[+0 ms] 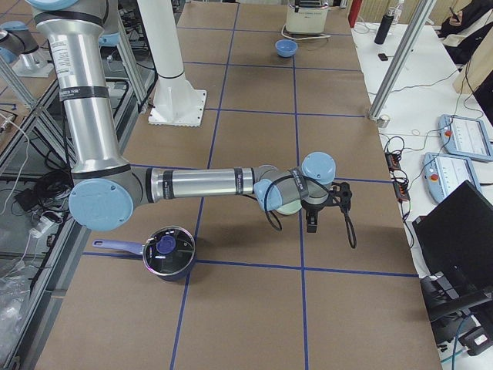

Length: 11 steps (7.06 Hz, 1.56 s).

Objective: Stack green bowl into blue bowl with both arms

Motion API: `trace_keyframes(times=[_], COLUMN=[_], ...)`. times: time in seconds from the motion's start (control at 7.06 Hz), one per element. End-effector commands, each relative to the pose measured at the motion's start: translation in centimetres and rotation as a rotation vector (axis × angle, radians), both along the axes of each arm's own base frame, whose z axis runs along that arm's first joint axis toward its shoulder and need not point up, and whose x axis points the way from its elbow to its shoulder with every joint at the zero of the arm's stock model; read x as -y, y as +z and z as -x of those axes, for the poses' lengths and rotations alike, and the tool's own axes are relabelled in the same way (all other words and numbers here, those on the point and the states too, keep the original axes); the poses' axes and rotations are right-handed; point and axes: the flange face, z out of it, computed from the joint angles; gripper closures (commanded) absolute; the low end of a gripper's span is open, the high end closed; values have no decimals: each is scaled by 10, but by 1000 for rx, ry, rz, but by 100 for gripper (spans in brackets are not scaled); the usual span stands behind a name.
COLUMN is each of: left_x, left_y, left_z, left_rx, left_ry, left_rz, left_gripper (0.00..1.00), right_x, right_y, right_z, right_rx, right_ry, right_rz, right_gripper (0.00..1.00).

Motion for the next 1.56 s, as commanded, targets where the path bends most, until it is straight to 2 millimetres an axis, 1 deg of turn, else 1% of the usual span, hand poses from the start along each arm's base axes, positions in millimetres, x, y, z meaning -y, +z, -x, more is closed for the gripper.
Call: trace_keyframes(times=[0.0, 0.14, 0.28, 0.42, 0.71, 0.85, 0.99, 1.13, 1.27, 1.42], left_x=[13, 14, 17, 16, 7, 5, -1, -6, -8, -9], left_y=[10, 18, 28, 36, 45, 46, 53, 60, 62, 60], left_z=[-63, -80, -96, -104, -121, -123, -122, -120, -125, -130], left_rx=[93, 100, 102, 108, 130, 131, 130, 128, 129, 127], left_ry=[19, 38, 55, 64, 90, 91, 93, 92, 101, 107], left_rz=[-29, -32, -38, -49, -49, -62, -63, -69, -65, -68], left_gripper=[2, 2, 2, 2, 3, 3, 5, 8, 14, 18], right_x=[4, 1, -1, -4, -15, -25, -32, -36, -36, -46], right_y=[-22, -24, -23, -18, -11, -8, -10, -9, -9, -7], right_z=[42, 58, 62, 62, 58, 55, 53, 53, 53, 50], right_rx=[16, 17, 17, 15, 13, 12, 14, 14, 12, 11], right_ry=[-10, -21, -29, -31, -32, -33, -33, -34, -33, -33], right_rz=[37, 51, 54, 62, 69, 72, 66, 67, 67, 68], right_gripper=[0, 0, 0, 0, 0, 0, 0, 0, 0, 0])
